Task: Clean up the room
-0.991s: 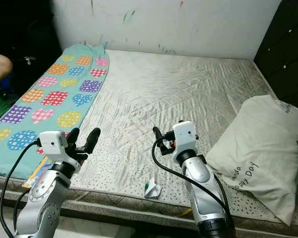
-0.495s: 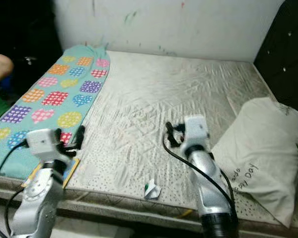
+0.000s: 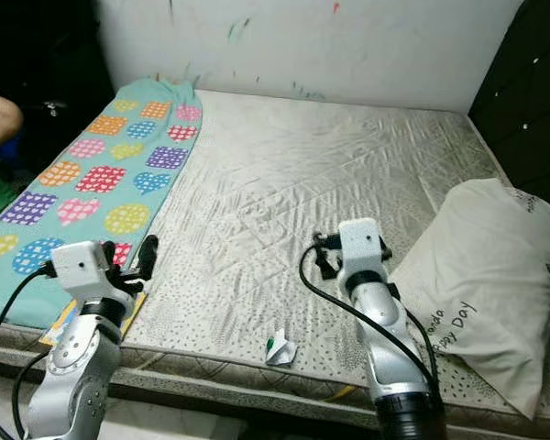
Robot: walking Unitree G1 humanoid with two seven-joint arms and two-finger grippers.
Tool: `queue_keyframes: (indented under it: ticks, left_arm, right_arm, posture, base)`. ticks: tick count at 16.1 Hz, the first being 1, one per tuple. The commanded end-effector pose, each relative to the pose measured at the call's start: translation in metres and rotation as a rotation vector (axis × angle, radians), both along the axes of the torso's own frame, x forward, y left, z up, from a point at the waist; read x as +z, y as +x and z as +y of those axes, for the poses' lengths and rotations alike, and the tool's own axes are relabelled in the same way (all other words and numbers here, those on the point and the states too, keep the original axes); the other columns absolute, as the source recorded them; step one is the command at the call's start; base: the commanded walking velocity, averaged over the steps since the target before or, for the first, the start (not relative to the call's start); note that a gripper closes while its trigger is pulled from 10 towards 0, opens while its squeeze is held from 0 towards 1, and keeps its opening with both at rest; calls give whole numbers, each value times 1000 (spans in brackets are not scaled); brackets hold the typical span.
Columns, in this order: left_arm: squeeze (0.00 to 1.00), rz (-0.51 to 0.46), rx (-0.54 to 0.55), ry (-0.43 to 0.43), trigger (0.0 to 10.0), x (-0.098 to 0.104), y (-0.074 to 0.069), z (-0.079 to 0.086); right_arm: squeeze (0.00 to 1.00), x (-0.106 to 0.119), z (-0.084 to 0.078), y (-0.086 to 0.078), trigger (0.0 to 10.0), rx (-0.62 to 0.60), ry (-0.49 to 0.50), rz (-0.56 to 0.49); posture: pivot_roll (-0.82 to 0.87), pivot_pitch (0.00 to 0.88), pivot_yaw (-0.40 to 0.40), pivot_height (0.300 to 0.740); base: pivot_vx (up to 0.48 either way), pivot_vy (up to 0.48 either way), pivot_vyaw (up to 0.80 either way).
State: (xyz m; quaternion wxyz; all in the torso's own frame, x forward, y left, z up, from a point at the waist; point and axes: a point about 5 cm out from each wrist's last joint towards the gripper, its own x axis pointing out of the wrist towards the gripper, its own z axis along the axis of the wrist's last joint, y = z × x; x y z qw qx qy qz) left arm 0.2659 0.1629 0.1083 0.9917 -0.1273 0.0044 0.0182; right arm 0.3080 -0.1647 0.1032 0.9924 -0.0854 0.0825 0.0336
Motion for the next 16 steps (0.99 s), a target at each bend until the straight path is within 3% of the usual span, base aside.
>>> queue_keyframes:
  ticks: [1,3,4,8,12,14,16]
  left_arm:
    - [0,-2,-3,-5,10000,3,1,-2]
    - [0,-26,-19,-15,10000,6,2,-5]
    - [0,-27,-28,-12,10000,7,3,-8]
    - [0,-20,-34,-12,10000,7,5,-9]
    - [0,-23,-42,-24,10000,7,4,-11]
    - [0,-22,-47,-29,10000,6,4,-13]
    - [0,-14,-50,-34,10000,4,4,-13]
  right_arm:
    - [0,-4,-7,-3,10000,-33,21,23]
    - [0,0,-10,-2,10000,-40,43,-10]
    - [0,-2,-11,-1,10000,-46,8,-2]
    - [0,0,-8,1,10000,-20,22,-15]
    - [0,1,-6,0,10000,-30,82,-26]
    - [0,3,-6,0,10000,-19,67,-43]
    - [0,-1,-5,0,10000,-30,112,-10]
  posture:
    - [21,56,-26,740]
    - [19,54,-25,740]
    - [16,50,-21,740]
    - [19,45,-25,740]
    - [17,55,-27,740]
    - [17,55,-27,740]
    - [12,58,-26,740]
  base:
    - [0,0,0]
    - [0,0,0]
    - [0,0,-444]
    - [0,0,-800]
    - [0,0,0]
    - [0,0,0]
    - [0,0,-800]
